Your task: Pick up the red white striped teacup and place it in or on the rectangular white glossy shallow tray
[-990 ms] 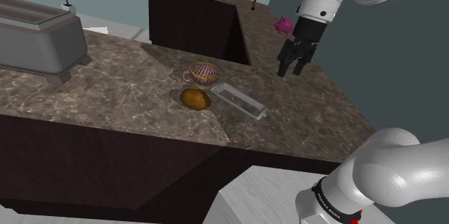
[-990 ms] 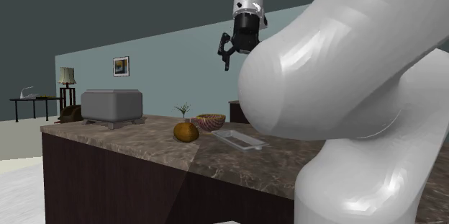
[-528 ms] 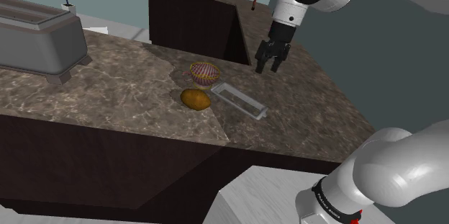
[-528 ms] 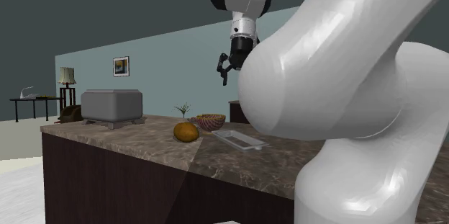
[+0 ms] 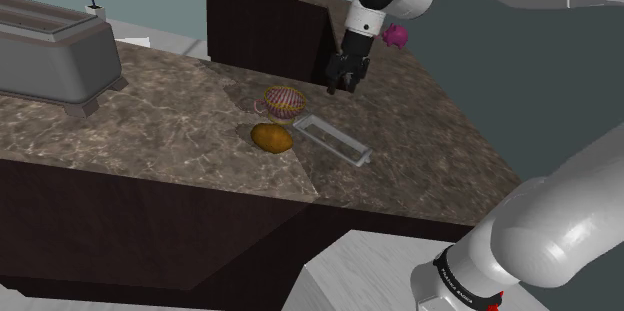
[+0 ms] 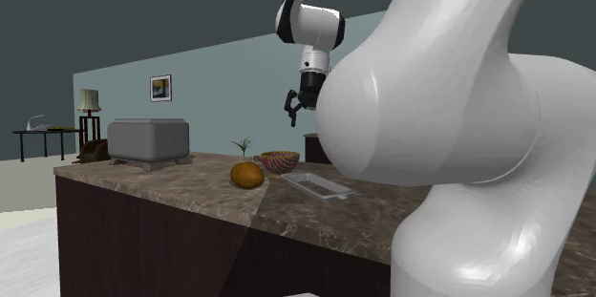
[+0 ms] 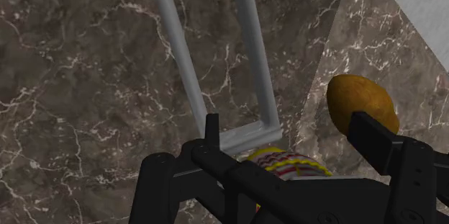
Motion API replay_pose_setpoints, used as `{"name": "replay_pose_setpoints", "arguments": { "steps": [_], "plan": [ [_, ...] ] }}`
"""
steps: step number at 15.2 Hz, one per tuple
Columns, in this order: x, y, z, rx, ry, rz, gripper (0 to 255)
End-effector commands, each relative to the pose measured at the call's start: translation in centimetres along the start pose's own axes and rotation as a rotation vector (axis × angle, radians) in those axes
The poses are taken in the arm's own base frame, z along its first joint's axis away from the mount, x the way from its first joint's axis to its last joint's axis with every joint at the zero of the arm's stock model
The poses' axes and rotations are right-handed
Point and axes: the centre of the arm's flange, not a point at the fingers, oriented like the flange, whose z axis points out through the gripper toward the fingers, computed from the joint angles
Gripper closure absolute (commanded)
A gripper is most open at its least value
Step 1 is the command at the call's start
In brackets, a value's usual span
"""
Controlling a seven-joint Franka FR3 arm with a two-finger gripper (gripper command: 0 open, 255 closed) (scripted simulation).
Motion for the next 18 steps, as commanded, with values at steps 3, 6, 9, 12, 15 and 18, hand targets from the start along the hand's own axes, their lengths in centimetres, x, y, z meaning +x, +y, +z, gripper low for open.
{"name": "replay_pose_setpoints", "arguments": {
  "steps": [3, 6, 9, 12, 15, 18],
  "plan": [
    [5.2, 0.9, 1.8, 0.003, 0.002, -0.026, 0],
    [8.9, 1.2, 2.8, 0.005, 0.004, -0.044, 0],
    [12.7, 1.5, 3.9, 0.007, 0.005, -0.063, 0],
    [16.5, 1.7, 5.0, 0.009, 0.007, -0.082, 0],
    [16.8, 1.7, 6.1, 0.010, 0.007, -0.083, 0],
    [16.8, 1.7, 7.7, 0.010, 0.007, -0.083, 0]
  ]
}}
